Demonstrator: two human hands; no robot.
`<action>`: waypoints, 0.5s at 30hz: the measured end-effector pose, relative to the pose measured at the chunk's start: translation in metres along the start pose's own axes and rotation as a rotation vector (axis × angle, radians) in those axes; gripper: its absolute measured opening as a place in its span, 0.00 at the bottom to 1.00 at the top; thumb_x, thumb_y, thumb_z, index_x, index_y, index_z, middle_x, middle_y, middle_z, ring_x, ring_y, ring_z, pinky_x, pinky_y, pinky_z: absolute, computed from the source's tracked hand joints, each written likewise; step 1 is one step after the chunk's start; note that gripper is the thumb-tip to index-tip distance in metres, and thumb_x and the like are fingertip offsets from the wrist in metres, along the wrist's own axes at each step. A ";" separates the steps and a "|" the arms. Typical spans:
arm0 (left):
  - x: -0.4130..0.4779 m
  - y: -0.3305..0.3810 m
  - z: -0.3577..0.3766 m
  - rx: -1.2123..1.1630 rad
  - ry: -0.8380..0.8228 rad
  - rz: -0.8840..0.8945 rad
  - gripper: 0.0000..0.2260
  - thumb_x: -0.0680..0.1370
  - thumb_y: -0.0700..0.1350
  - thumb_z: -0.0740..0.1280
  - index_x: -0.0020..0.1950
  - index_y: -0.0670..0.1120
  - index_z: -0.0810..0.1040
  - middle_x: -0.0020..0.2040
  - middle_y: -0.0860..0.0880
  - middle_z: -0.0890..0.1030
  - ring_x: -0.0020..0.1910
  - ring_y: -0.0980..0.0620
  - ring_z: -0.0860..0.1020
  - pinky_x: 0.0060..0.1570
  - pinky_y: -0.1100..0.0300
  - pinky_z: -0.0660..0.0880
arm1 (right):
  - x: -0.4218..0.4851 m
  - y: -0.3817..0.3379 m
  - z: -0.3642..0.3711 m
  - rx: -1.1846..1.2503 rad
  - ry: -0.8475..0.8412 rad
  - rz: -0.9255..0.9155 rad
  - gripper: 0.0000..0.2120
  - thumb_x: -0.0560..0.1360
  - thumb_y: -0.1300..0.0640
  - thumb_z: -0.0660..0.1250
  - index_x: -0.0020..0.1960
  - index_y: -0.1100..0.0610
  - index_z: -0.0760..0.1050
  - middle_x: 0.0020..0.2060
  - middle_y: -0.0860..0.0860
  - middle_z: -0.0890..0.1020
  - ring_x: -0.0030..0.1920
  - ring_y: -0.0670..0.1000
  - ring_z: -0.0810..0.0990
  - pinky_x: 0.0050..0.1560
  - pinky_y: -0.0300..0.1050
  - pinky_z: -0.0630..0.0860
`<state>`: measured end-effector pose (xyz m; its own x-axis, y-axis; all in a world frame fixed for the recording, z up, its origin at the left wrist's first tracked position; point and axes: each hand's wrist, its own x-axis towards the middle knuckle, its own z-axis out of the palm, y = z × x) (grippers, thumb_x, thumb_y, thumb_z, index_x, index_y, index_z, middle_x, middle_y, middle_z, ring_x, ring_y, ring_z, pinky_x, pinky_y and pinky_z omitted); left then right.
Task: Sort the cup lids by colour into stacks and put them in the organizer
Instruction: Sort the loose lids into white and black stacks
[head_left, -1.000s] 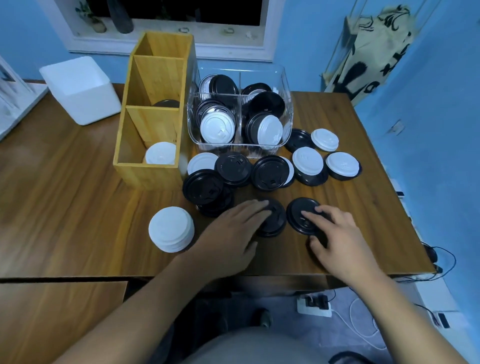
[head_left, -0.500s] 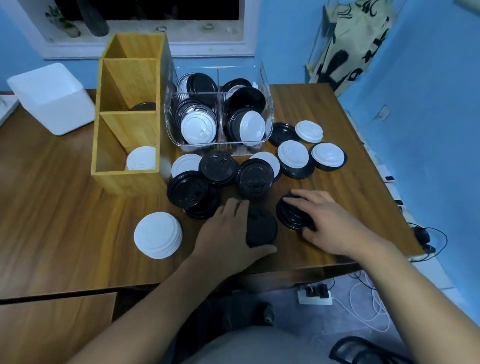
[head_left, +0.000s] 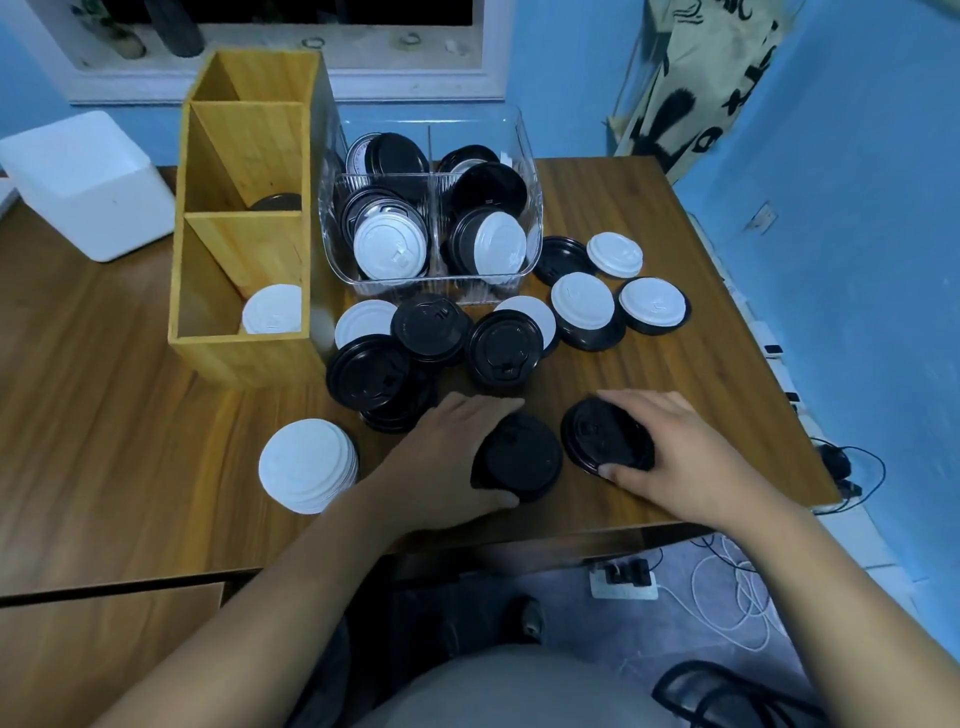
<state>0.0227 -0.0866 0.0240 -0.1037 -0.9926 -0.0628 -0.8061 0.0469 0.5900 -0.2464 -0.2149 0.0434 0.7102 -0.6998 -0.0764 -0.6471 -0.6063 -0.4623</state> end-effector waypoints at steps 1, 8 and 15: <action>0.000 0.004 0.004 0.060 0.020 -0.016 0.45 0.69 0.67 0.75 0.80 0.56 0.59 0.72 0.57 0.67 0.69 0.55 0.64 0.71 0.50 0.65 | 0.000 -0.001 -0.002 0.007 0.036 0.009 0.40 0.70 0.43 0.77 0.77 0.45 0.64 0.69 0.43 0.73 0.67 0.43 0.66 0.68 0.42 0.65; -0.010 0.021 0.028 0.119 0.177 -0.107 0.52 0.64 0.75 0.70 0.80 0.52 0.58 0.75 0.55 0.65 0.73 0.53 0.61 0.70 0.51 0.60 | 0.001 -0.032 -0.002 0.061 0.020 -0.048 0.43 0.65 0.29 0.69 0.76 0.48 0.68 0.64 0.40 0.72 0.65 0.43 0.69 0.67 0.38 0.65; -0.013 0.007 0.017 -0.069 0.100 -0.040 0.45 0.69 0.59 0.76 0.80 0.55 0.57 0.72 0.67 0.67 0.74 0.60 0.59 0.71 0.55 0.57 | 0.001 -0.048 0.011 0.054 -0.003 -0.043 0.42 0.67 0.36 0.76 0.76 0.49 0.68 0.62 0.40 0.70 0.65 0.43 0.71 0.70 0.41 0.69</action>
<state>0.0084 -0.0711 0.0149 -0.0105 -0.9999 -0.0085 -0.7662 0.0026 0.6426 -0.2121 -0.1827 0.0559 0.7382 -0.6720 -0.0579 -0.5998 -0.6148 -0.5121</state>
